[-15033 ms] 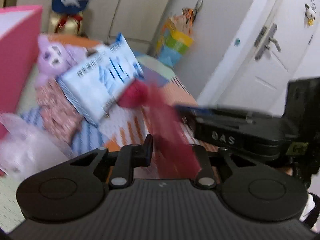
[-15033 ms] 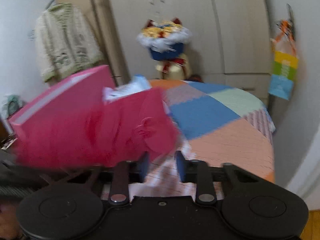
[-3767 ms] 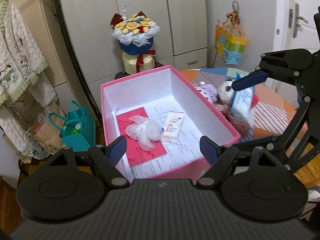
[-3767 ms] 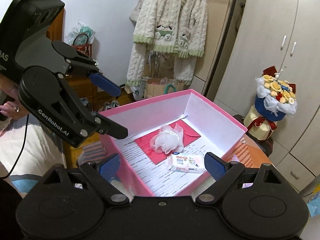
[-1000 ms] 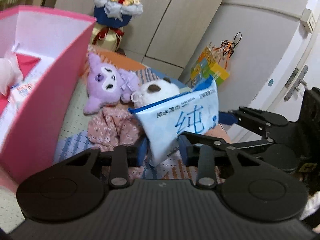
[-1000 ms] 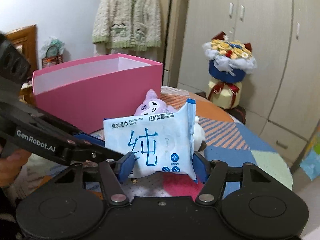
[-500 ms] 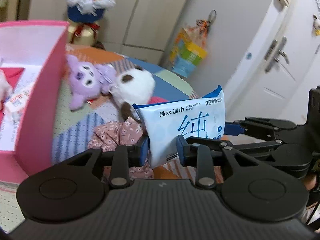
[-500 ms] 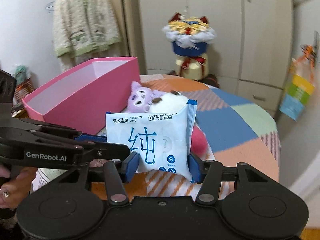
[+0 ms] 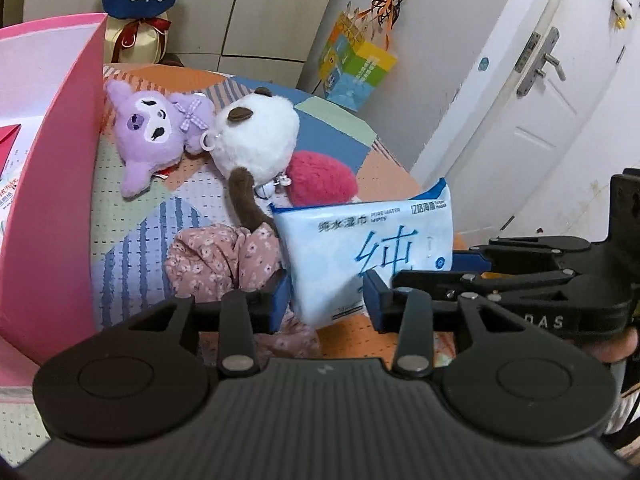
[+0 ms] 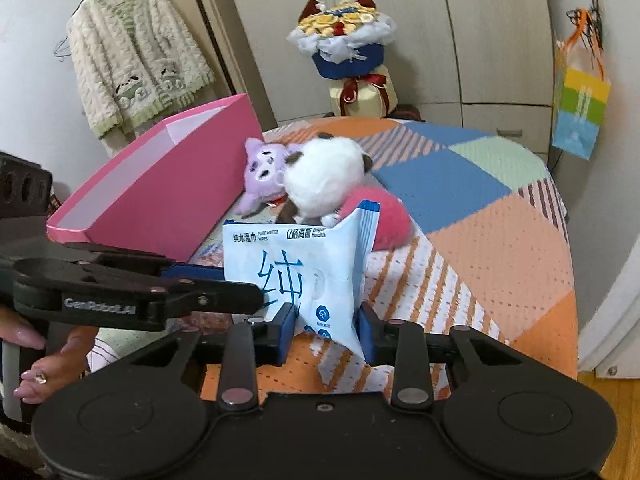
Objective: Organize soft objects
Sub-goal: 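Lift the wipe pack with the right gripper while the left grasps the pink floral cloth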
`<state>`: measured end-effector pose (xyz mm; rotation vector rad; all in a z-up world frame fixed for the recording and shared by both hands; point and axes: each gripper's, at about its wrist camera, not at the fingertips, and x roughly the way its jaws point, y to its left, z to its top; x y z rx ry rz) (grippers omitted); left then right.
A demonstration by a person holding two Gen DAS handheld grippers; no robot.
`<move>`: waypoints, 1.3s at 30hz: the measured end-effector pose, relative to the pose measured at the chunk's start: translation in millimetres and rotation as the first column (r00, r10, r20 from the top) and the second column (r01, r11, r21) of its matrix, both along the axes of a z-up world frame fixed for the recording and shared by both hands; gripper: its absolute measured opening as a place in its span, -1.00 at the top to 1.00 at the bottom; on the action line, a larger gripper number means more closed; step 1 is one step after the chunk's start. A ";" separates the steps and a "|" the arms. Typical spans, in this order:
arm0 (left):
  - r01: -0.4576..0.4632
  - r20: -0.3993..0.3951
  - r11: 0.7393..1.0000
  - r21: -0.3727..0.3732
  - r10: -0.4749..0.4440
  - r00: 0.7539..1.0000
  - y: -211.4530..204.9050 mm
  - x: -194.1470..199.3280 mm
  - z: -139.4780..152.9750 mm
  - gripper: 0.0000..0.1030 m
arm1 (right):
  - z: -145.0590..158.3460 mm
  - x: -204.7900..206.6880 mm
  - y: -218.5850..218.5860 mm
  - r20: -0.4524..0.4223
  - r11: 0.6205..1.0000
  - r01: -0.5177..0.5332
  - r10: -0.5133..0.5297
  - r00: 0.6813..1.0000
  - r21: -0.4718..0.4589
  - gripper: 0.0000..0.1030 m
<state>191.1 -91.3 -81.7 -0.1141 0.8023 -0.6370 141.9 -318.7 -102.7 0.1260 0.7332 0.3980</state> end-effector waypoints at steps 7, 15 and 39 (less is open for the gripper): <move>-0.071 0.121 0.993 0.093 0.059 0.991 -2.9 -7.4 -0.5 0.20 | -10.5 1.8 -15.9 -0.011 0.999 0.039 -0.039 0.999 0.028 0.30; -0.032 0.227 0.991 0.127 0.003 0.974 -27.4 -16.5 5.2 0.18 | -22.0 -0.9 -25.5 -0.019 0.996 0.046 -0.045 0.999 0.082 0.30; -0.061 0.247 0.970 0.234 0.001 0.969 -15.3 -21.1 10.8 0.10 | -25.3 -13.8 -27.2 0.037 0.997 0.055 -0.057 0.998 0.048 0.30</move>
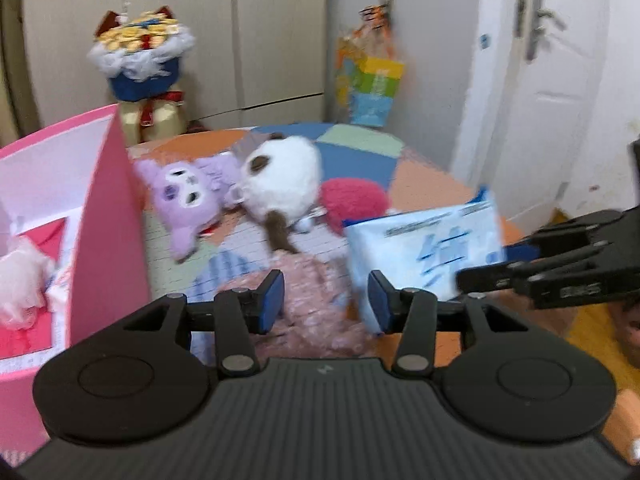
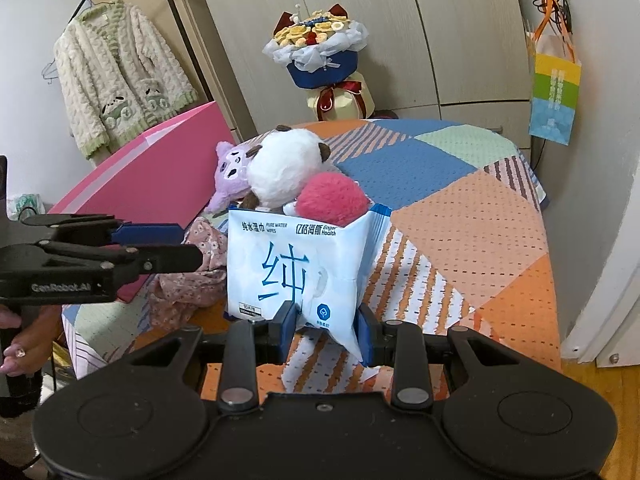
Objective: Organize soft objects
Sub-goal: 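Lift the wipe pack with the right gripper while the left grasps the pink floral cloth, then carry the wipe pack and floral cloth over the pink box with both grippers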
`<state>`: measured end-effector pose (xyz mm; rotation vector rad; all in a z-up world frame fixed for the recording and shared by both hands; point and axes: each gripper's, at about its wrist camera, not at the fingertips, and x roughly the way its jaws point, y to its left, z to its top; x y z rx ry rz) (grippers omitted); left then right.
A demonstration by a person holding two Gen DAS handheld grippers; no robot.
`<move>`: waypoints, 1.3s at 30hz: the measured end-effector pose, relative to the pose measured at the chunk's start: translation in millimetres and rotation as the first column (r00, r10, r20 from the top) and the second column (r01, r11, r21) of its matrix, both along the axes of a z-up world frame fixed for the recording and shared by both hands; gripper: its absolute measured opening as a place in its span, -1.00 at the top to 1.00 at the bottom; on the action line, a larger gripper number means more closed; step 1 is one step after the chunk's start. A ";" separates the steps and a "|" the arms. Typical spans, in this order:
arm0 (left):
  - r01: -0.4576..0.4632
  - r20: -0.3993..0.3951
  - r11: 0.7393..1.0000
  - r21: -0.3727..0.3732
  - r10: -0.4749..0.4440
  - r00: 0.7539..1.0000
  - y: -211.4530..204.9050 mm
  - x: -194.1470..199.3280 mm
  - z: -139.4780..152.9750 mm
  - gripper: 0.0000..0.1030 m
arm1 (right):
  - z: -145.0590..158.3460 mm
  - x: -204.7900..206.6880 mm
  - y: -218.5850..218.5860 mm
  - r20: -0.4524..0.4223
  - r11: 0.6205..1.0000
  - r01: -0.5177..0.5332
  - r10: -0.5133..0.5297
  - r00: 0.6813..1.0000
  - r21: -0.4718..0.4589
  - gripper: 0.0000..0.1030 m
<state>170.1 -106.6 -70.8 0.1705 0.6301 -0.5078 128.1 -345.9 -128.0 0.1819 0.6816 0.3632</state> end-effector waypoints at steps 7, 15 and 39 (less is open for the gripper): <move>-0.082 -0.024 0.990 0.118 0.086 0.996 -14.6 14.0 -23.8 -0.22 | 1.7 -0.3 1.3 0.003 1.000 -0.008 0.008 1.000 -0.024 0.30; -0.087 -0.133 0.996 0.006 0.087 0.987 -2.6 21.2 -21.4 0.76 | 15.7 -5.2 6.9 0.019 0.998 -0.046 0.047 0.999 -0.039 0.43; 0.013 -0.062 0.999 0.029 -0.012 0.998 56.2 -58.2 58.5 0.77 | 103.4 -65.9 55.1 0.055 0.975 -0.155 0.166 0.985 -0.162 0.52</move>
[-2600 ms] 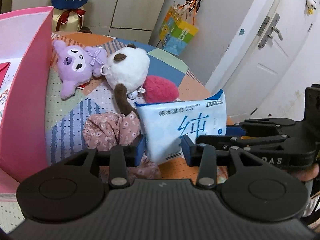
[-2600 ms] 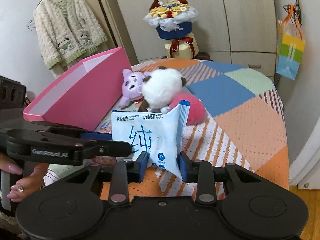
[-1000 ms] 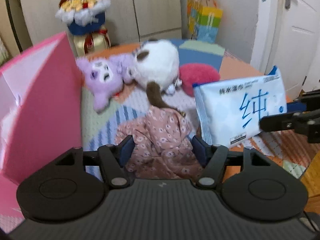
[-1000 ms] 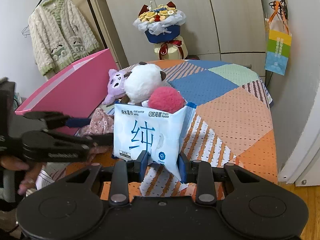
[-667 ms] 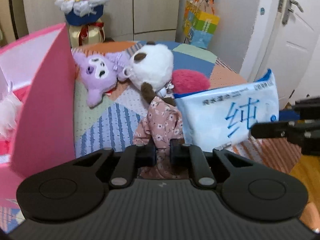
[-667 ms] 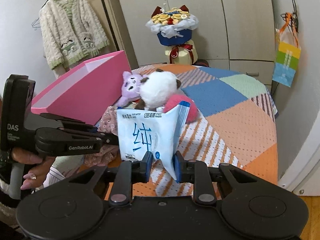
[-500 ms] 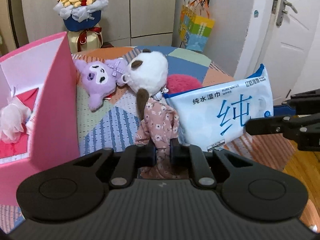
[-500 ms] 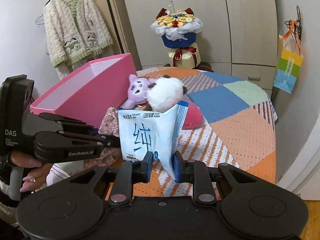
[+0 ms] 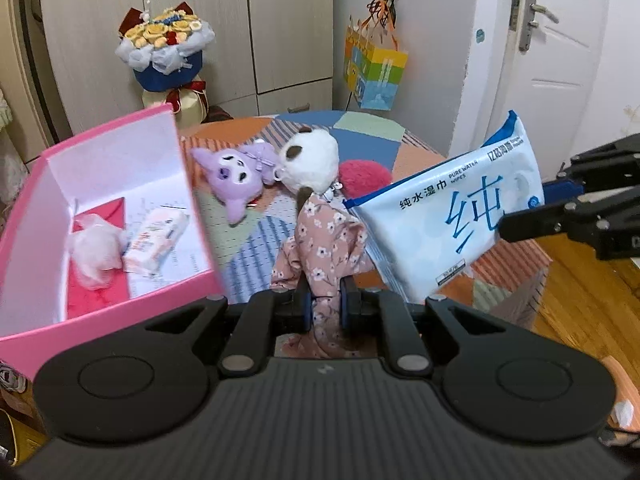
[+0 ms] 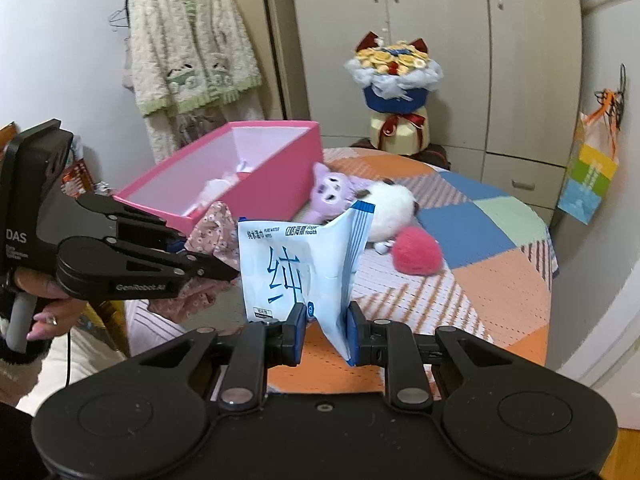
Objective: Organize soft objects
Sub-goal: 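Carry the wipe pack and floral cloth over the pink box with both grippers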
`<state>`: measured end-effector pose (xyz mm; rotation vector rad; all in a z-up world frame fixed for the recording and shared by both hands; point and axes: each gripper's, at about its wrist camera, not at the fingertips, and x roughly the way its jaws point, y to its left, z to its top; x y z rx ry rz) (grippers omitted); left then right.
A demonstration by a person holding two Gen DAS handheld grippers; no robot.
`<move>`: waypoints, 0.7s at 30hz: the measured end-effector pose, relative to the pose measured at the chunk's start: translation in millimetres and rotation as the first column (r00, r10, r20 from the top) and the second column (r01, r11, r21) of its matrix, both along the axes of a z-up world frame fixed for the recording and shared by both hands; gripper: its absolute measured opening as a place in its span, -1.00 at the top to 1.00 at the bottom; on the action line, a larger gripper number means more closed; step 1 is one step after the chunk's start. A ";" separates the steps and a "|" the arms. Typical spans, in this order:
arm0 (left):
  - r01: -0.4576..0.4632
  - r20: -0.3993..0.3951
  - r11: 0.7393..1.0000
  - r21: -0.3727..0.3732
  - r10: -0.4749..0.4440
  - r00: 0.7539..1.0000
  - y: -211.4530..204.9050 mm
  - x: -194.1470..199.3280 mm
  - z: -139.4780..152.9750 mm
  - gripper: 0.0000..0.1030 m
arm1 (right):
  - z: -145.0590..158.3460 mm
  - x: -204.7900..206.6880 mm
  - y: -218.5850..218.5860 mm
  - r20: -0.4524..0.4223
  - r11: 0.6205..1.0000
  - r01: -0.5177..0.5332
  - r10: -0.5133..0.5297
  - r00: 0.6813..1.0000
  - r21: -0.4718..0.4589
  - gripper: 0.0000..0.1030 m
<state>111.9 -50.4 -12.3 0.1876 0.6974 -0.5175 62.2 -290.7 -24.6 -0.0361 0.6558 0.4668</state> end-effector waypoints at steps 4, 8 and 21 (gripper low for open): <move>0.000 0.016 1.000 -0.003 0.000 1.000 23.5 -14.1 20.4 0.77 | 18.1 -8.4 13.2 0.017 1.000 -0.019 0.019 1.000 -0.024 0.52; -0.012 0.058 1.000 -0.006 0.012 0.998 45.2 -25.0 39.9 0.77 | 34.9 -13.4 28.6 0.044 0.998 -0.052 0.054 0.998 -0.046 0.52; -0.139 0.147 0.990 -0.033 0.142 0.979 106.1 4.1 64.9 0.76 | 66.9 22.2 97.3 0.097 0.984 -0.174 0.178 0.979 -0.044 0.53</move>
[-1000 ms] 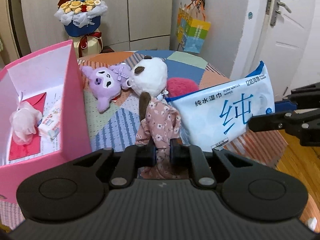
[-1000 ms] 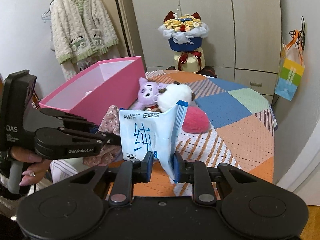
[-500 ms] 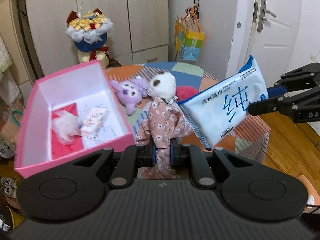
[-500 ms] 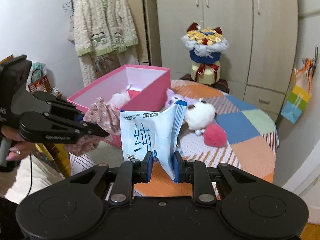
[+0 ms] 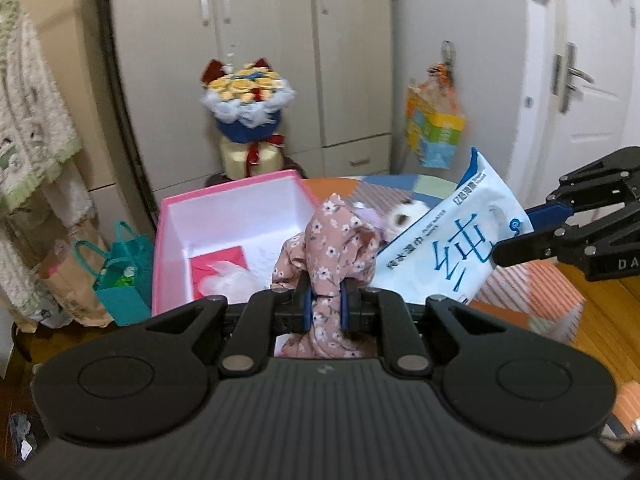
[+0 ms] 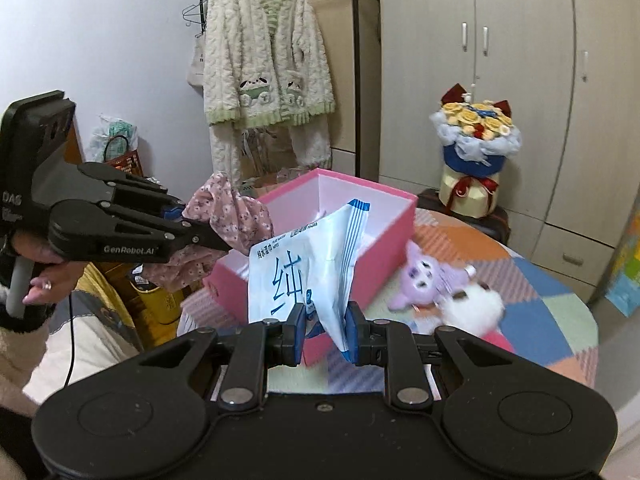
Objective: Organize soft objects
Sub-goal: 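Carry the wipe pack and floral cloth over the pink box with both grippers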
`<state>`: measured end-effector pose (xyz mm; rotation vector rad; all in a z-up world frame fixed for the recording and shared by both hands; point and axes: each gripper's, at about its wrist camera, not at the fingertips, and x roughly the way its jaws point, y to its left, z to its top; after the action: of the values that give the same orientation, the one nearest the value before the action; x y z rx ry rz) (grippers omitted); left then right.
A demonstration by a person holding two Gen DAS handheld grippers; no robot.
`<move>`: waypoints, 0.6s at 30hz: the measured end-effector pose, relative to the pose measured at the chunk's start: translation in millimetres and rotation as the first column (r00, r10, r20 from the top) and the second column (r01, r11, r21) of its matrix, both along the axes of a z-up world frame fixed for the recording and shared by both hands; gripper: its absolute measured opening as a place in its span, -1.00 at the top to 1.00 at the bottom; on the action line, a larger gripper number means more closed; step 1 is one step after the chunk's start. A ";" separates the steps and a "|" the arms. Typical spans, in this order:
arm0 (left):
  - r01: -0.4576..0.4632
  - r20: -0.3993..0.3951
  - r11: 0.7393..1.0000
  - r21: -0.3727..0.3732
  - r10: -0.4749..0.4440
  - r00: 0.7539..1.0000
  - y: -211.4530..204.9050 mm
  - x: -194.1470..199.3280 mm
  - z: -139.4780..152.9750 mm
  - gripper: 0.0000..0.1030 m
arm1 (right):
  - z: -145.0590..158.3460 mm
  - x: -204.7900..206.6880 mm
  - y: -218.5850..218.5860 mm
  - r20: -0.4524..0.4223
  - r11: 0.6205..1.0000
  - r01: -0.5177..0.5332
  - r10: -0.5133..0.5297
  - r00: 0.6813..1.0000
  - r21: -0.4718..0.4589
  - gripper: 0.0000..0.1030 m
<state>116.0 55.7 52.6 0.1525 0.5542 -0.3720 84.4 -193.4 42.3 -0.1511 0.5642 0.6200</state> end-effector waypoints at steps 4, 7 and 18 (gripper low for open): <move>-0.054 0.001 0.999 -0.002 0.054 0.999 11.0 31.7 -8.2 0.76 | -2.4 31.9 23.5 -0.001 1.000 -0.017 0.017 1.000 -0.003 0.53; -0.076 -0.017 0.997 0.000 0.076 0.997 17.1 57.1 -15.4 0.76 | -4.9 58.4 39.6 -0.002 1.000 -0.022 0.022 1.000 -0.006 0.53; -0.070 -0.186 0.998 0.007 0.070 0.980 18.5 155.5 -54.7 0.76 | -38.3 168.5 86.7 -0.128 0.995 -0.072 0.063 0.990 -0.067 0.82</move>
<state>271.5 74.1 -2.1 0.0988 0.7420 -0.3192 252.9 -106.7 4.0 -0.2001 0.7054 0.6792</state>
